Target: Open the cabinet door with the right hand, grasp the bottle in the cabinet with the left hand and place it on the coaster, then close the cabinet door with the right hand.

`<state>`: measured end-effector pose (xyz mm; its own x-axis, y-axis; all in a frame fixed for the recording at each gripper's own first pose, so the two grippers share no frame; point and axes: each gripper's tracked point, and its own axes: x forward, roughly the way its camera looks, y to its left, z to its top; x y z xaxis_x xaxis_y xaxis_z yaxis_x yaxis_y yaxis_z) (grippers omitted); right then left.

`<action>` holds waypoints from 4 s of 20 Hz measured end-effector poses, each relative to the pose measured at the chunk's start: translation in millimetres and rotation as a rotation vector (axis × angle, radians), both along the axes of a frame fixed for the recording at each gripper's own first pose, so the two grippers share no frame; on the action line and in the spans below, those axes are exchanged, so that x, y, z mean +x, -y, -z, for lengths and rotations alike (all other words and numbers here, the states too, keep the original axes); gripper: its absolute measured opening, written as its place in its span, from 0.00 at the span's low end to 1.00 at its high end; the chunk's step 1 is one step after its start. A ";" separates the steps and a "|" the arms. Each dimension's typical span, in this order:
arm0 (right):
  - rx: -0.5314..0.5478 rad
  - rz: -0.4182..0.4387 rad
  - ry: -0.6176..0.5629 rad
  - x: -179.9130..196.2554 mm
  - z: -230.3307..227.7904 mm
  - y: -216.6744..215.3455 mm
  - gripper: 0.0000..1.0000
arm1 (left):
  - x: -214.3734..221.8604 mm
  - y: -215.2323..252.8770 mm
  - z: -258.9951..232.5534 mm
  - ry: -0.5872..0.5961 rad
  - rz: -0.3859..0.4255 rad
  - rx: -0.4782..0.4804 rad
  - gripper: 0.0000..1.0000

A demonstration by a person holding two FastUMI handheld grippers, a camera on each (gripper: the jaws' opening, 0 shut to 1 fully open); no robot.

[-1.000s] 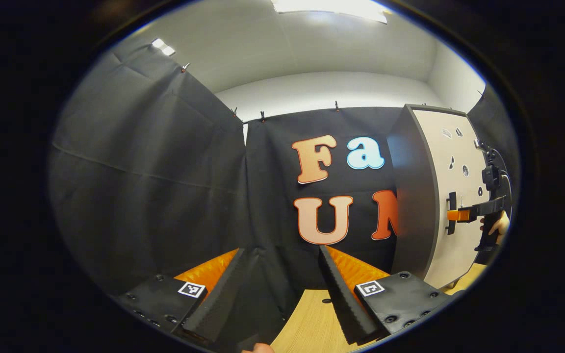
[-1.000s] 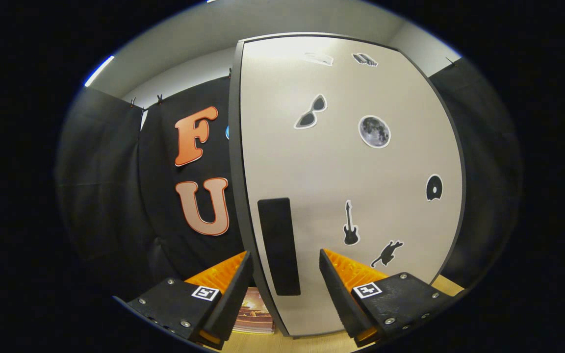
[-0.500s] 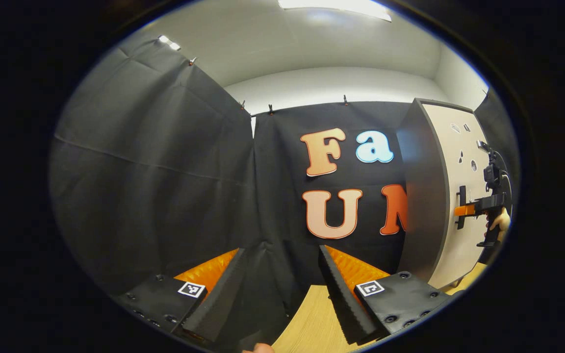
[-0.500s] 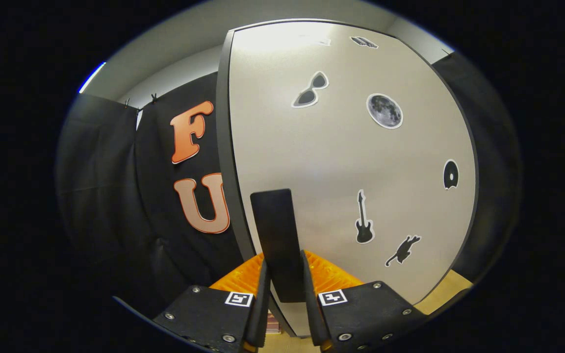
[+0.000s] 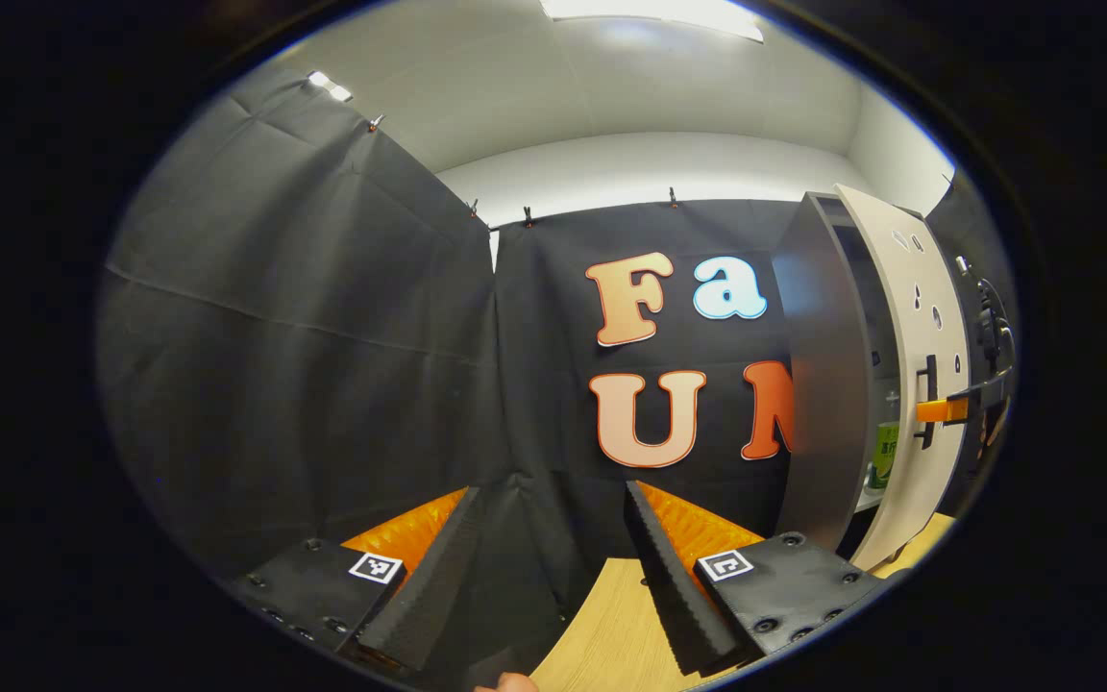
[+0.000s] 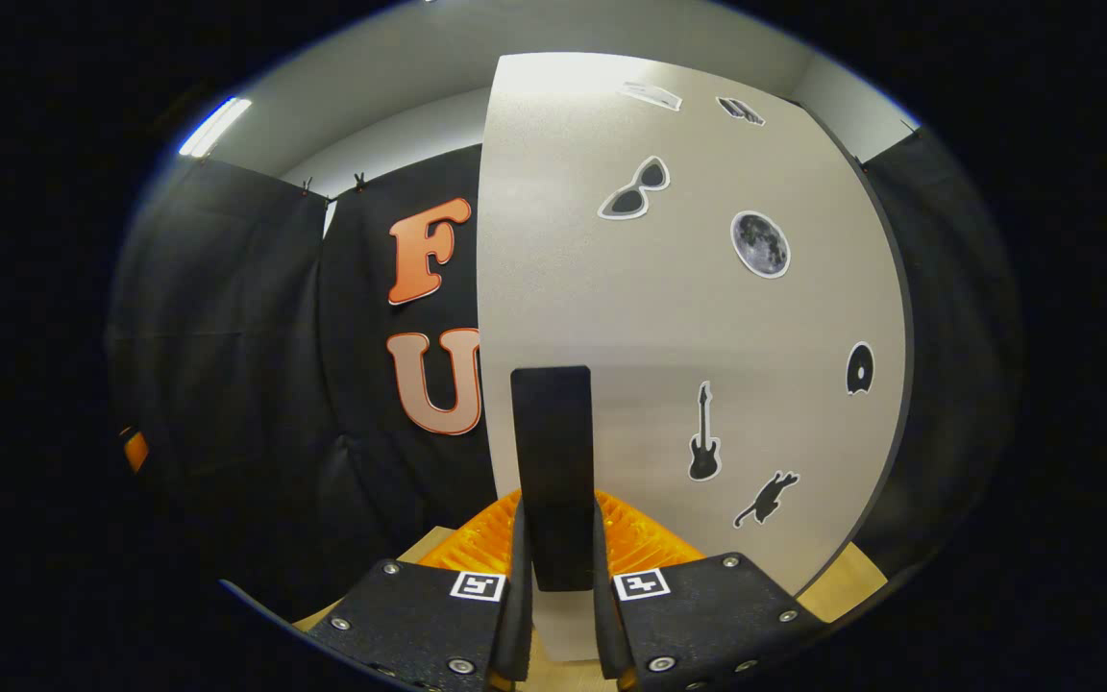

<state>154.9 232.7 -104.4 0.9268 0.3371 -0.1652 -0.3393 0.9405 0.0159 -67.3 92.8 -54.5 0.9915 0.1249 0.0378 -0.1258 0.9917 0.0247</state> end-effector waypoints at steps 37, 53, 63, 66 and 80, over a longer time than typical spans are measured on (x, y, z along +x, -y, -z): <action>-0.060 0.285 0.126 -223.8 -34.8 305.0 0.25 | -4.3 112.7 -3.2 0.005 0.164 -0.023 0.93; -0.088 0.536 0.160 -266.0 -57.5 412.0 0.42 | 22.0 287.1 45.8 -0.073 0.424 -0.077 0.94; -0.080 0.650 0.167 -277.4 -58.6 475.6 0.82 | 52.1 436.6 87.3 -0.112 0.585 -0.081 0.96; -0.118 0.711 0.195 -281.6 -62.1 500.1 0.85 | 60.2 479.9 93.0 -0.108 0.634 -0.080 0.96; -0.078 0.830 0.150 -254.9 -30.5 579.2 0.89 | 167.4 552.7 137.4 -0.104 0.522 0.036 0.99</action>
<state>-99.9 -346.4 -73.9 0.8826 -0.4699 -0.0151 0.4687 0.8820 -0.0494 100.1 -459.8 -192.0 0.9201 -0.3855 -0.0685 0.3889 0.9201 0.0456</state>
